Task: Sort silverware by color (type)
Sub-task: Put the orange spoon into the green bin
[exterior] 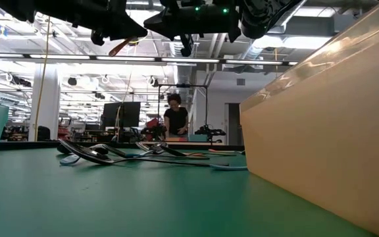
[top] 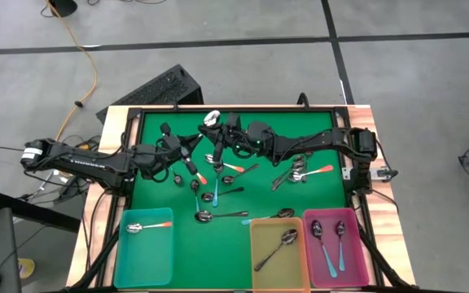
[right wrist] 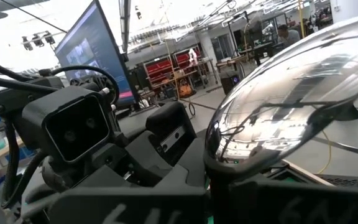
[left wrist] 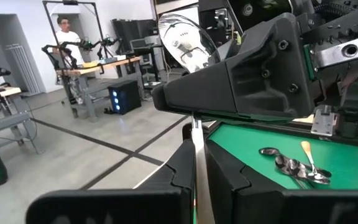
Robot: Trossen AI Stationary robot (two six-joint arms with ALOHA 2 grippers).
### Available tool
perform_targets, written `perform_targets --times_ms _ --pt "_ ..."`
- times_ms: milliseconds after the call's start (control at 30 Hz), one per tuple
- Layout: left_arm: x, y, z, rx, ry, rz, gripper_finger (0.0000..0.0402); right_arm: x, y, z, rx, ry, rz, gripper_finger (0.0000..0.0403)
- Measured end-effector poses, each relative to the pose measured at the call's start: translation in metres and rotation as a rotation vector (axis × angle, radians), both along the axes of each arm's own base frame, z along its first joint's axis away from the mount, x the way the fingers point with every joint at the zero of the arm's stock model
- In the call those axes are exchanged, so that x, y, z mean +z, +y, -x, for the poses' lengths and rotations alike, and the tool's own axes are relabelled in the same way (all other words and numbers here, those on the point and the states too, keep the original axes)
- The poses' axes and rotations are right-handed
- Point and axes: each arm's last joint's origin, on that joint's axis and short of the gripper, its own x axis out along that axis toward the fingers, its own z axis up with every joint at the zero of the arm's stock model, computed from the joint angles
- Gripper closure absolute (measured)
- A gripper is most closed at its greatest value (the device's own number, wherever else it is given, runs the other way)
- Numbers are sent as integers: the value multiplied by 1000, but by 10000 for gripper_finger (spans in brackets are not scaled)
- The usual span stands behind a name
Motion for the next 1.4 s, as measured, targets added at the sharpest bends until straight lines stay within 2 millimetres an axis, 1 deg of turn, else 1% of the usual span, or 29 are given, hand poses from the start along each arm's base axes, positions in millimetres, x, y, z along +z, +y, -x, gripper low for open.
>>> perform_targets --times_ms 133,300,467,600,767,933,1033,1133,1233,1300,1400 --pt "-2 0 0 5 21 4 376 -1 0 0 6 11 -4 396" --pt "-5 0 0 -6 64 -14 336 -5 -1 -1 11 46 -8 396" --pt "-11 0 1 4 105 21 291 -8 -1 -2 10 67 -10 396" --pt "-18 0 2 11 147 73 267 -12 -1 -2 8 103 -14 396" --pt "-26 0 4 22 192 119 253 -15 -2 -2 2 135 -17 396" --pt "-28 0 5 25 213 132 251 -17 -2 -2 -2 150 -15 396" --pt "-29 0 5 29 211 142 250 -19 -5 -2 -15 188 42 396" --pt "-29 0 5 18 210 148 250 -11 -18 5 -44 211 74 396" --pt "-28 2 5 22 203 150 250 11 -39 20 -90 185 72 396" --pt "-28 3 5 23 205 154 250 23 -49 28 -127 163 78 396" --pt "-27 7 5 -3 206 187 250 35 -57 38 -134 148 99 396"
